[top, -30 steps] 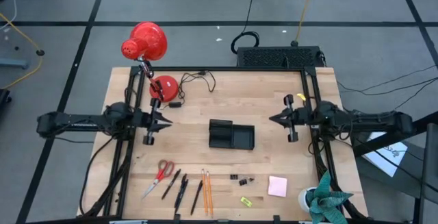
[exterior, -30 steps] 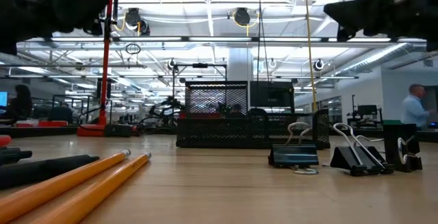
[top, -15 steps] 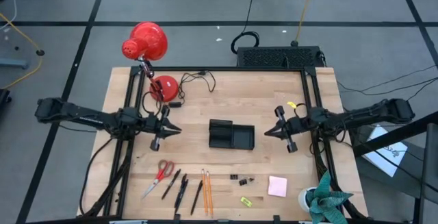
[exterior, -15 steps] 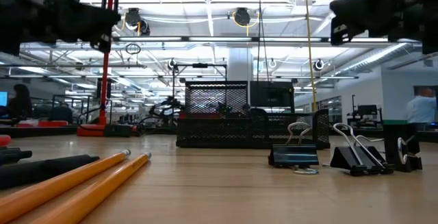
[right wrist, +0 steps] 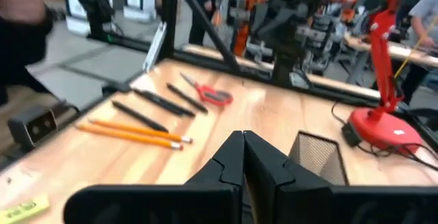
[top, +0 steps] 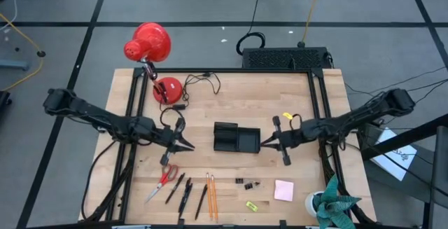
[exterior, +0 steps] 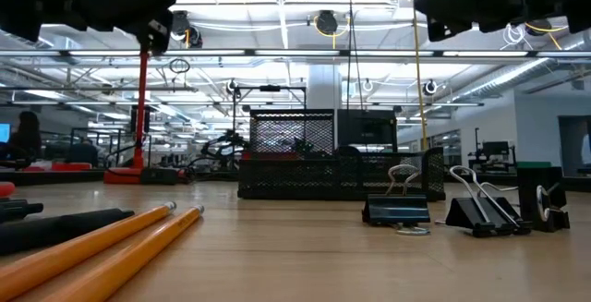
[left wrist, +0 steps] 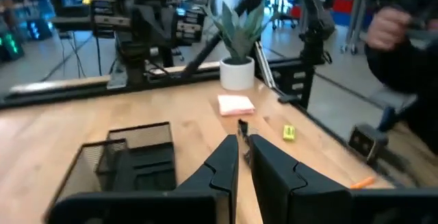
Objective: Pick and place office supplies into organizer
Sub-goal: Put the black binder clip into the black desk organizer
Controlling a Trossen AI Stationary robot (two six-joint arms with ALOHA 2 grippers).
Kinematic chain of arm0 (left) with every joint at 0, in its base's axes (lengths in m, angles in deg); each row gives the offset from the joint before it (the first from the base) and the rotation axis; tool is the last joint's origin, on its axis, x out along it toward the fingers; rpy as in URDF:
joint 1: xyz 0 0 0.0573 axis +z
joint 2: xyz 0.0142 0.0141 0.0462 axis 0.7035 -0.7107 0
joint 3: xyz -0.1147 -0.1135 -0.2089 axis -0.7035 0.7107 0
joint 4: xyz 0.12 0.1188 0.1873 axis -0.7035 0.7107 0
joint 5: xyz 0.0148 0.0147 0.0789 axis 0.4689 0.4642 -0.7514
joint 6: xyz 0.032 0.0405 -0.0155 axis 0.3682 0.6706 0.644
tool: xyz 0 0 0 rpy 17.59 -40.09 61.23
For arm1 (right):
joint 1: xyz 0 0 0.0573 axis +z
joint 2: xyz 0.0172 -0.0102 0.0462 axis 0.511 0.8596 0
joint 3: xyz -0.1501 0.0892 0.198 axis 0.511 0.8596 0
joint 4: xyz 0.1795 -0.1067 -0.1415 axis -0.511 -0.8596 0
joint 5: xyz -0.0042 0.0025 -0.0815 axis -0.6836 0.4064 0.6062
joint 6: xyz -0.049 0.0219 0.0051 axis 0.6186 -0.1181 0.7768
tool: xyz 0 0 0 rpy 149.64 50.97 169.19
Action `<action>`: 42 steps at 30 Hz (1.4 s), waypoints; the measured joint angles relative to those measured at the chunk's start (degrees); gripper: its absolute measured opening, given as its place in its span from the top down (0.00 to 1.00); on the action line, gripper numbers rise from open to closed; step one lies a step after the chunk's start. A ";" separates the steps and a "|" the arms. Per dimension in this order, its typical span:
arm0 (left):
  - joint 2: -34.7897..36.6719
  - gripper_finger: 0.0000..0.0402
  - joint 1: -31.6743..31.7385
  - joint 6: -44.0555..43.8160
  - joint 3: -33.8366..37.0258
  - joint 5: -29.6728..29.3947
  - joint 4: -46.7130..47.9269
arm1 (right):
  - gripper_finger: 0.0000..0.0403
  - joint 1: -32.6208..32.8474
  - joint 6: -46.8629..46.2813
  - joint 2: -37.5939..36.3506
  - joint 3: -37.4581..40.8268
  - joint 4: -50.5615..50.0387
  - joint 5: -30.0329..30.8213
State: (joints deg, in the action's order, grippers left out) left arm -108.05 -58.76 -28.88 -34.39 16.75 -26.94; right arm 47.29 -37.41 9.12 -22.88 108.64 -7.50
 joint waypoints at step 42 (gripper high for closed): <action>-4.70 0.88 -3.30 0.16 -0.02 -3.23 2.58 | 0.93 9.99 -7.00 18.30 -19.92 -18.27 8.37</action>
State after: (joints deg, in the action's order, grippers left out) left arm -112.75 -62.05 -28.72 -34.41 13.51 -24.36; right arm 57.28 -44.41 27.42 -42.80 90.38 0.87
